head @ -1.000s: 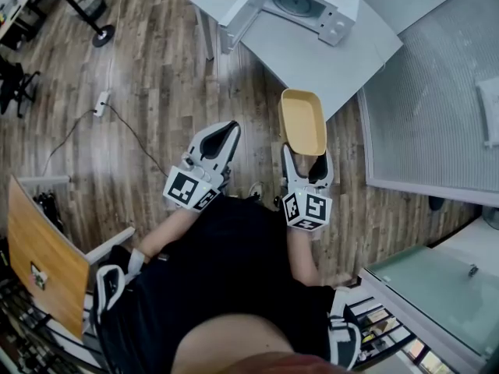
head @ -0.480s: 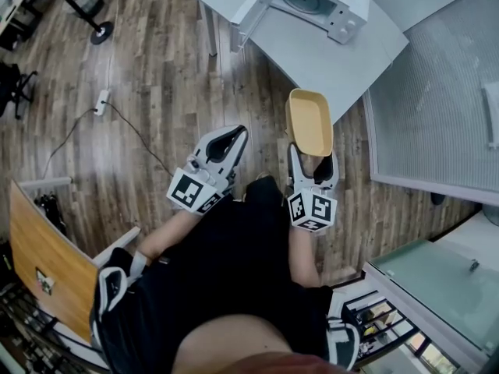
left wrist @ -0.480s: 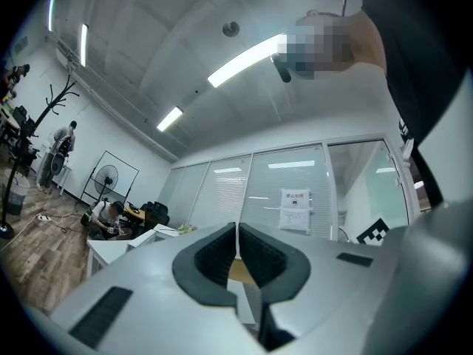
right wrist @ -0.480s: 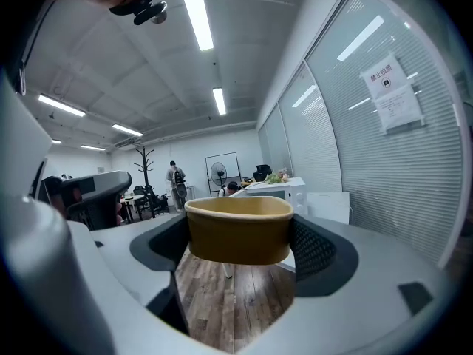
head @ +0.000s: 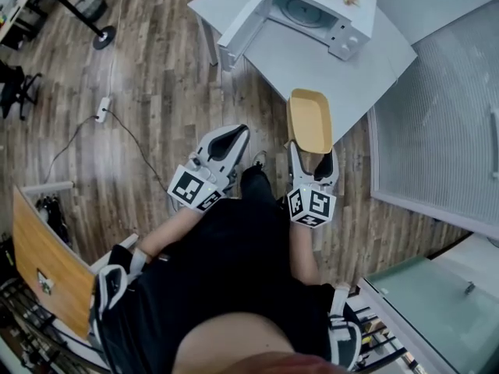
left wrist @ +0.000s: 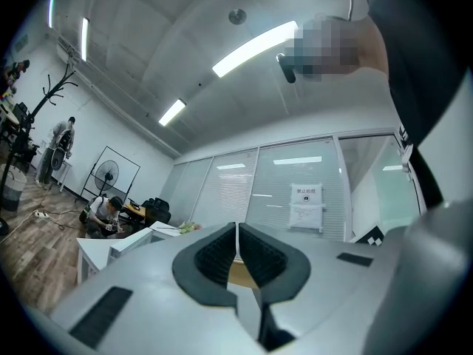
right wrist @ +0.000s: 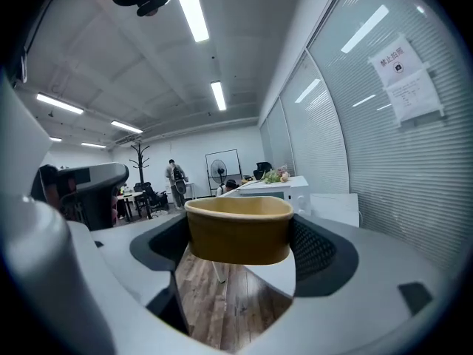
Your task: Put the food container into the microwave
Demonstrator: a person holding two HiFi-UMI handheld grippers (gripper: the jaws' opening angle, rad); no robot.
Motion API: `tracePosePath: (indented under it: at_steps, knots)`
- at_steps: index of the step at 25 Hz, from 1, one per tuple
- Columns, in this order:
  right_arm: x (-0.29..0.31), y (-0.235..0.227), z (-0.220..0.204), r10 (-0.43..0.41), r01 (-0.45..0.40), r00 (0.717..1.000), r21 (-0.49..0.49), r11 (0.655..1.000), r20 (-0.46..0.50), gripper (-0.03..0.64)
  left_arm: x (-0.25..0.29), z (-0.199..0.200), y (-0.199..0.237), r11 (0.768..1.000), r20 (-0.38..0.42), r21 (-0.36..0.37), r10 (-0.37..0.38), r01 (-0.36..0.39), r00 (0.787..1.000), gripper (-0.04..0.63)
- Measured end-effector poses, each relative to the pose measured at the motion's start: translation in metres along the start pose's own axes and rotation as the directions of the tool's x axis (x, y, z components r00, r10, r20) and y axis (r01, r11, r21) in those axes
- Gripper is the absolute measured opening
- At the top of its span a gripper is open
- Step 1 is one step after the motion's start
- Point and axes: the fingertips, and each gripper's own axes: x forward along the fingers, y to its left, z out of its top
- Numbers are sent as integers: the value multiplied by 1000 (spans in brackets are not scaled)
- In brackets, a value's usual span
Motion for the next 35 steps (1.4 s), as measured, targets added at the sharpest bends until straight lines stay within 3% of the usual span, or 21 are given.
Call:
tracePosePath:
  at_steps: [6,12,25,35]
  knots:
    - [78,-53,23,52,-52,999,-25,998,-8,443,96,2,18,999,24,46,18,-19,1000,32]
    - [146,-83,38,75,-76,997,-30,997,-14,443,153,4,39,997,43,51,52,-54,998,32]
    - [316,-119,20,59,-63,995,-45,997,-74,443,262,-22,134,998,34,38,40,-42,999,32]
    - [473,-141,-23,12,-16,988,-25,1000,-151,443,339,-45,212,999,-4,20,38,-38,999,32]
